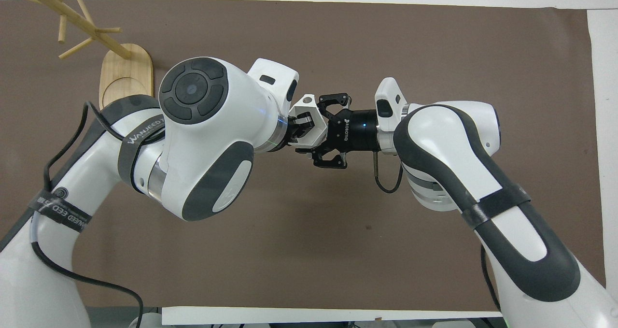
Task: Hang cup on rack
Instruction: 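Grasp the mug with the left gripper and open the right gripper, then carry the mug to the rack while the right gripper withdraws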
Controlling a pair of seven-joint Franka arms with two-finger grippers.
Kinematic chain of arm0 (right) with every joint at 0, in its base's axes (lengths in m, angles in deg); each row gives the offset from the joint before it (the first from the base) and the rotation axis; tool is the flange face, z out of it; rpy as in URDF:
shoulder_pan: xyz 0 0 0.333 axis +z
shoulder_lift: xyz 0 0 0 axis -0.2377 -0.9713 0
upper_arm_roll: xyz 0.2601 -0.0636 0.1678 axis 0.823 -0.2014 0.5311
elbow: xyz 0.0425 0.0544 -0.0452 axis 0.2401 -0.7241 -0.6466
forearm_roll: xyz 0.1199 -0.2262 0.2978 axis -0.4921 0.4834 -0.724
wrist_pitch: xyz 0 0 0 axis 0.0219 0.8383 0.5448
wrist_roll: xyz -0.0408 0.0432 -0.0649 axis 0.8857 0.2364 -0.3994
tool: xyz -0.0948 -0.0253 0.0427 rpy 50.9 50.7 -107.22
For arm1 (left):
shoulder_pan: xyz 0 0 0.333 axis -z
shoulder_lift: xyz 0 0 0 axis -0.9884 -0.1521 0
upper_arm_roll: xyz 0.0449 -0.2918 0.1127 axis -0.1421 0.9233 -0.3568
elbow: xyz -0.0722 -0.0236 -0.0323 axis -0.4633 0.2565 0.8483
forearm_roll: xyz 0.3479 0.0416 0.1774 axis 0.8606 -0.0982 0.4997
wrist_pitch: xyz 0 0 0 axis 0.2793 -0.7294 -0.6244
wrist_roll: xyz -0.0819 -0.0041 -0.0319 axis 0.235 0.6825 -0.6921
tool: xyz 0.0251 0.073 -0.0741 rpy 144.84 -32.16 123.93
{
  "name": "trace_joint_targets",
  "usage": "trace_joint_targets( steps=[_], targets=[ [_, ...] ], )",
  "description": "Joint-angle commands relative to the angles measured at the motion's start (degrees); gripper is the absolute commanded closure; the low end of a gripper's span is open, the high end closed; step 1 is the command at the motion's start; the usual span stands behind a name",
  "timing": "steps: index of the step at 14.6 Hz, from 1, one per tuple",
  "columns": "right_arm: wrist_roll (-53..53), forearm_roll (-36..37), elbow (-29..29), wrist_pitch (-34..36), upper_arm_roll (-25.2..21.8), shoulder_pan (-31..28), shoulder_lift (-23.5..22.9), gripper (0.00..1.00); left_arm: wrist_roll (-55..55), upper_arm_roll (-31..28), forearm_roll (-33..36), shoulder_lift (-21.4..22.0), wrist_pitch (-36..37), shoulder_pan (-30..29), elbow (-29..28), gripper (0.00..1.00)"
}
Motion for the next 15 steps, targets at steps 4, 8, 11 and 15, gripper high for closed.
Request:
trace_joint_targets(
  steps=[4,8,11,15],
  targets=[
    [1.7,0.0,0.2,2.5,-0.2,-3.5,2.8,0.00,-1.4,-1.0,0.0,0.8,0.0,-0.4,-1.1,1.00],
    [2.3,15.4,0.4,18.5,-0.4,-16.7,3.2,0.00,-1.7,-1.6,7.3,1.1,0.3,-1.9,-0.4,1.00],
    [1.5,31.9,1.9,23.7,-0.4,-26.5,5.1,0.00,-1.2,-1.6,8.0,3.3,0.8,-7.3,-1.6,1.00],
    [-15.6,53.5,11.8,33.7,-0.3,-34.7,4.5,0.00,0.8,-1.3,8.0,7.0,-16.5,-16.1,-11.7,1.00]
  ],
)
